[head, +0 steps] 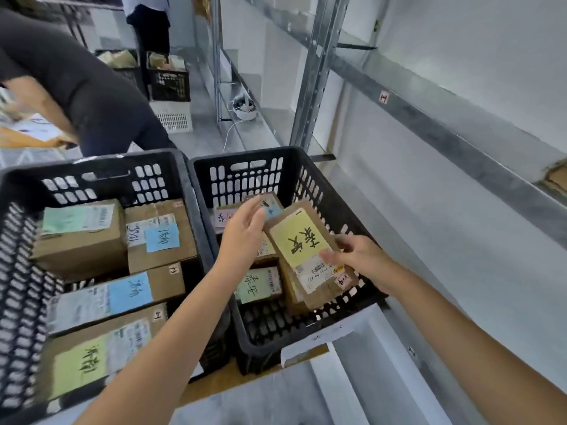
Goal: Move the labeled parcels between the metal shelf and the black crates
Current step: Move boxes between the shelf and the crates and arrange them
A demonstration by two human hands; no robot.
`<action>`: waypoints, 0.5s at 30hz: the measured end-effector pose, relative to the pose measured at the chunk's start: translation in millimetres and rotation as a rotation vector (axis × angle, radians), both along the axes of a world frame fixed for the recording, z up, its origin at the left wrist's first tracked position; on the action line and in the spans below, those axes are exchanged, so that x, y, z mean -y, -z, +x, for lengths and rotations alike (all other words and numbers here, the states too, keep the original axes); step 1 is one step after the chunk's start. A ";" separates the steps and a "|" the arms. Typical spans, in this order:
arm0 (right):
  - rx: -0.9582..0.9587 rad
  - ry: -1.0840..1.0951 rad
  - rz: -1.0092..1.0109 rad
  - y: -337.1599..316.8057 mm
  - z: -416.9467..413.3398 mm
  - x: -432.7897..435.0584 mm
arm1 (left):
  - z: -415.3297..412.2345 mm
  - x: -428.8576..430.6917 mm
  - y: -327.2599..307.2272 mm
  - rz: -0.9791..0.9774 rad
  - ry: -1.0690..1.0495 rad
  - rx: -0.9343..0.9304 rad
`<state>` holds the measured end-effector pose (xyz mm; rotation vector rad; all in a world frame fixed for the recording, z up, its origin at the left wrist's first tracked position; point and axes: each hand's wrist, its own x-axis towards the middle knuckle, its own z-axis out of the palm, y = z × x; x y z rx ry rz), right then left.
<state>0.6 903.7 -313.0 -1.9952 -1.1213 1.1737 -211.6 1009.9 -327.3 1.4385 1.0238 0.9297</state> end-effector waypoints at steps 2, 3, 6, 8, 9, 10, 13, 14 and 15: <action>0.023 -0.129 -0.101 10.2 2.4 -12.5 | 2.2 -9.6 6.6 -0.031 -0.065 -0.004; 0.026 -0.199 -0.142 15.3 2.7 -19.7 | 2.4 -13.8 9.0 -0.037 -0.103 -0.011; 0.056 -0.398 -0.234 29.2 0.2 -44.0 | 2.8 -21.1 17.3 -0.036 -0.187 -0.030; 0.137 -0.539 -0.304 36.1 -3.6 -61.1 | 2.4 -24.1 23.7 -0.034 -0.215 -0.050; 0.197 -0.622 -0.339 39.2 -5.9 -70.0 | 1.7 -25.5 27.1 -0.039 -0.228 -0.060; 0.260 -0.705 -0.370 42.3 -8.3 -77.9 | 0.7 -27.5 30.8 -0.048 -0.244 -0.067; 0.398 -0.901 -0.465 50.2 -15.5 -98.7 | -0.9 -33.3 39.8 -0.078 -0.296 -0.064; 0.420 -0.959 -0.504 53.0 -17.5 -104.8 | -0.4 -34.3 41.5 -0.082 -0.309 -0.059; 0.430 -1.017 -0.551 56.1 -19.3 -110.4 | 0.5 -35.3 42.7 -0.082 -0.320 -0.054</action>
